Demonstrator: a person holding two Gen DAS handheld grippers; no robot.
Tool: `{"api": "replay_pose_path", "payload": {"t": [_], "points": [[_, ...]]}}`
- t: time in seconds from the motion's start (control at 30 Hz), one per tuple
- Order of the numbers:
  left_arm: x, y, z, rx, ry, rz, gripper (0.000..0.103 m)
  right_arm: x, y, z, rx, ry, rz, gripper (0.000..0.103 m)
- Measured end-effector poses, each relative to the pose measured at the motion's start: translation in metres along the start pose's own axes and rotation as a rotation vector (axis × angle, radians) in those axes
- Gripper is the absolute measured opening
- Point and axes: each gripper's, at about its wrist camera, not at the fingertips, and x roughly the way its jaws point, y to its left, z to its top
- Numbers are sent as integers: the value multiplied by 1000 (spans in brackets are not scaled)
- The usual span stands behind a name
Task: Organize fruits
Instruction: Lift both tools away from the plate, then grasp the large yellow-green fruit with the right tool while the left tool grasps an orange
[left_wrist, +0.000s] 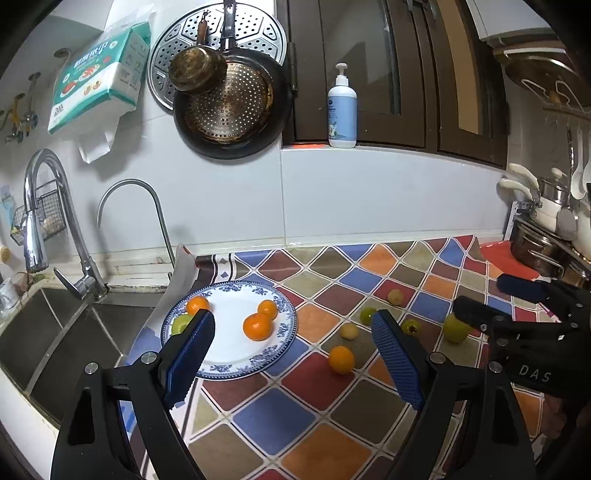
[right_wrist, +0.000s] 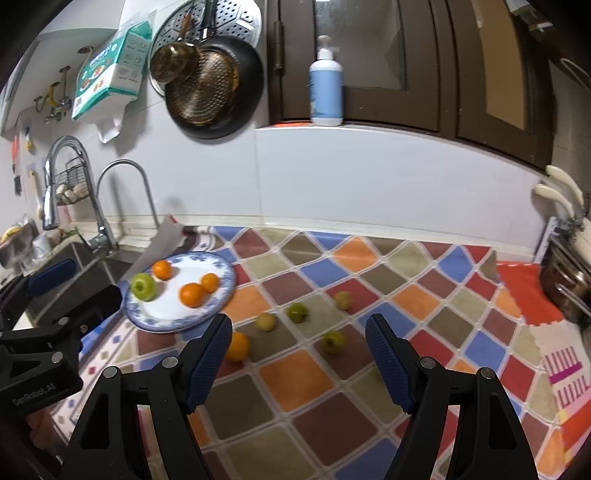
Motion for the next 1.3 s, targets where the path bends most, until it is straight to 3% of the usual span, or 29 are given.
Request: {"api": "replay_pose_path", "payload": {"t": [0.23, 0.7, 1.3], "points": [[11, -20, -7, 1, 24, 38, 87, 2, -28, -7, 19, 3, -49, 75], [65, -51, -30, 25, 183, 63, 87, 46, -75, -32, 88, 103, -88, 75], [134, -56, -47, 68, 308, 59, 84, 111, -99, -50, 152, 251, -117, 75]]}}
